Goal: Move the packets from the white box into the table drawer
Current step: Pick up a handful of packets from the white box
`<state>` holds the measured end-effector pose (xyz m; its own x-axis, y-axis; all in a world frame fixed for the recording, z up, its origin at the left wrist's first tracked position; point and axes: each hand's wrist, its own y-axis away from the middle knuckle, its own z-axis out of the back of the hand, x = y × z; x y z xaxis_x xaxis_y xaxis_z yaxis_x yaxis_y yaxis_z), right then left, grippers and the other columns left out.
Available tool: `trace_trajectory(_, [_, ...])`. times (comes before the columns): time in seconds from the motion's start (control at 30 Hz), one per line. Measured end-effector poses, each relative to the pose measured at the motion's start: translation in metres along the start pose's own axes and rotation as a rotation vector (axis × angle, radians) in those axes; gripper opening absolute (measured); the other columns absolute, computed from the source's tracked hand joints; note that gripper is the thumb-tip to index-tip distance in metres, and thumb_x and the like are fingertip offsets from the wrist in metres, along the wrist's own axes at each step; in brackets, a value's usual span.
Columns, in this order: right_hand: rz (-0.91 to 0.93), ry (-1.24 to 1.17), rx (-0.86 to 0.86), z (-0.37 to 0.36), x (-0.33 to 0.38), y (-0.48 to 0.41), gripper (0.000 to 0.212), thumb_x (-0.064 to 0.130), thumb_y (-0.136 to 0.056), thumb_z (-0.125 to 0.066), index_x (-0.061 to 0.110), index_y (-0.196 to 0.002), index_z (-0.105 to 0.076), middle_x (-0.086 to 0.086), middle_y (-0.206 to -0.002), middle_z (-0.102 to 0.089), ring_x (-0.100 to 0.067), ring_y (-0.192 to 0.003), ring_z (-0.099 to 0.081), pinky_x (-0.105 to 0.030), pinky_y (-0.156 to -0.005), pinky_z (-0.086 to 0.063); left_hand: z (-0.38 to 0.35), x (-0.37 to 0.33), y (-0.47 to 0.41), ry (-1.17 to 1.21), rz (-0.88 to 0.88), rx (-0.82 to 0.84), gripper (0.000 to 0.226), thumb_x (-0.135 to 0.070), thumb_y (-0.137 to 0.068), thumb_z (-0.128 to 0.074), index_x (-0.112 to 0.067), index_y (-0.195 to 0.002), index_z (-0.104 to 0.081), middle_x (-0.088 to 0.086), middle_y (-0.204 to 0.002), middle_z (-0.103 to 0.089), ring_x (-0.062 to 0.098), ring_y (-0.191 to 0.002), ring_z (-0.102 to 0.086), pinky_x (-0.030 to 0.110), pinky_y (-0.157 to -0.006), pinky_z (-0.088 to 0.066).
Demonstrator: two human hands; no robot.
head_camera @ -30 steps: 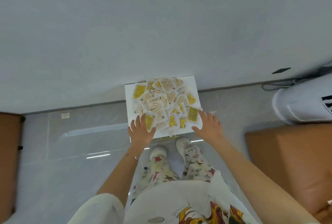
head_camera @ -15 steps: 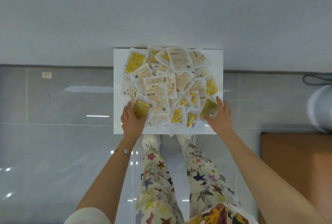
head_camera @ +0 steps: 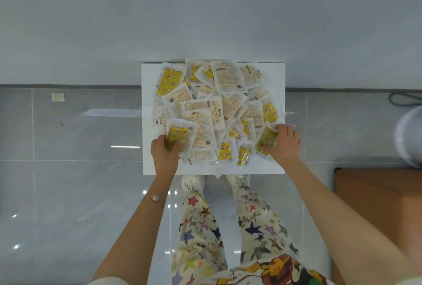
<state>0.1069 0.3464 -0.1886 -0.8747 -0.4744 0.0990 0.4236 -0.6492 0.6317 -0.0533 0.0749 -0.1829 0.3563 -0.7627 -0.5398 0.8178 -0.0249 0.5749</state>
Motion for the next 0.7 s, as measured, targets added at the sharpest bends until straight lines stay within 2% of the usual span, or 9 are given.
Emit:
trace_trajectory(0.07, [0.004, 0.029, -0.004, 0.003, -0.003, -0.001, 0.068, 0.040, -0.072, -0.079, 0.015, -0.127, -0.047, -0.009, -0.130, -0.043, -0.031, -0.124, -0.037, -0.039, -0.102, -0.030, -0.001, -0.005, 0.004, 0.111, -0.029, 0.023, 0.017, -0.011, -0.086, -0.063, -0.012, -0.084, -0.047, 0.008, -0.087, -0.047, 0.023, -0.082, -0.049, 0.041, -0.074, -0.049])
trace_trajectory(0.17, [-0.001, -0.013, -0.019, 0.004, -0.008, -0.002, 0.060, 0.040, -0.072, -0.079, 0.012, -0.117, -0.053, -0.011, -0.126, -0.043, -0.033, -0.120, -0.037, -0.040, -0.102, -0.030, -0.004, -0.013, 0.010, 0.259, -0.073, 0.102, 0.017, -0.015, -0.085, -0.065, -0.010, -0.099, -0.056, 0.010, -0.102, -0.058, 0.025, -0.097, -0.058, 0.038, -0.083, -0.052])
trace_trajectory(0.23, [-0.007, -0.134, -0.099, 0.006, -0.011, -0.001, 0.052, 0.035, -0.072, -0.080, 0.009, -0.109, -0.055, -0.011, -0.121, -0.045, -0.033, -0.116, -0.039, -0.038, -0.099, -0.031, -0.009, -0.018, 0.014, 0.270, -0.132, 0.157, 0.023, -0.020, -0.081, -0.065, -0.025, -0.103, -0.060, 0.004, -0.110, -0.061, 0.023, -0.107, -0.057, 0.035, -0.088, -0.050])
trace_trajectory(0.3, [-0.027, -0.278, -0.196, 0.014, -0.012, -0.003, 0.043, 0.030, -0.072, -0.080, 0.006, -0.098, -0.056, -0.009, -0.113, -0.047, -0.030, -0.108, -0.041, -0.032, -0.091, -0.031, -0.014, -0.023, 0.019, 0.234, -0.157, 0.182, 0.026, -0.017, -0.081, -0.066, -0.036, -0.095, -0.055, 0.000, -0.112, -0.057, 0.020, -0.109, -0.053, 0.033, -0.089, -0.046])
trace_trajectory(0.37, [-0.055, -0.462, -0.180, 0.023, -0.010, -0.010, 0.041, 0.030, -0.071, -0.080, 0.003, -0.091, -0.056, -0.008, -0.105, -0.048, -0.024, -0.096, -0.043, -0.025, -0.082, -0.031, -0.022, -0.024, 0.020, 0.138, -0.184, 0.162, 0.018, -0.010, -0.082, -0.067, -0.022, -0.089, -0.054, 0.002, -0.107, -0.055, 0.022, -0.106, -0.051, 0.036, -0.090, -0.044])
trace_trajectory(0.43, [-0.058, -0.600, -0.125, 0.028, -0.005, -0.022, 0.044, 0.039, -0.066, -0.079, 0.006, -0.085, -0.056, -0.014, -0.099, -0.054, -0.026, -0.089, -0.050, -0.029, -0.076, -0.039, -0.029, -0.021, 0.021, 0.032, -0.200, 0.109, 0.017, -0.011, -0.082, -0.068, -0.004, -0.087, -0.054, 0.007, -0.098, -0.054, 0.023, -0.096, -0.049, 0.040, -0.086, -0.045])
trace_trajectory(0.5, [-0.046, -0.691, -0.089, 0.033, 0.005, -0.032, 0.039, 0.034, -0.068, -0.078, 0.012, -0.090, -0.055, -0.016, -0.105, -0.055, -0.029, -0.097, -0.055, -0.038, -0.081, -0.048, -0.031, -0.022, 0.022, 0.018, -0.161, 0.050, 0.021, -0.012, -0.082, -0.068, -0.002, -0.084, -0.050, 0.007, -0.090, -0.051, 0.025, -0.089, -0.047, 0.040, -0.081, -0.044])
trace_trajectory(0.6, [-0.043, -0.757, 0.007, 0.038, 0.019, -0.040, 0.033, 0.011, -0.082, -0.072, 0.006, -0.112, -0.057, -0.007, -0.110, -0.053, -0.020, -0.100, -0.052, -0.031, -0.084, -0.042, -0.030, -0.023, 0.023, 0.046, -0.137, -0.032, 0.019, -0.012, -0.082, -0.068, -0.011, -0.084, -0.049, 0.005, -0.084, -0.051, 0.025, -0.082, -0.050, 0.038, -0.073, -0.046])
trace_trajectory(0.7, [-0.062, -0.687, -0.054, 0.033, 0.025, -0.045, 0.032, 0.013, -0.081, -0.073, 0.007, -0.109, -0.060, -0.009, -0.117, -0.056, -0.023, -0.100, -0.057, -0.032, -0.084, -0.046, -0.025, -0.026, 0.027, 0.127, -0.089, -0.035, 0.021, -0.010, -0.083, -0.068, -0.016, -0.093, -0.050, 0.002, -0.090, -0.056, 0.021, -0.085, -0.054, 0.033, -0.074, -0.050])
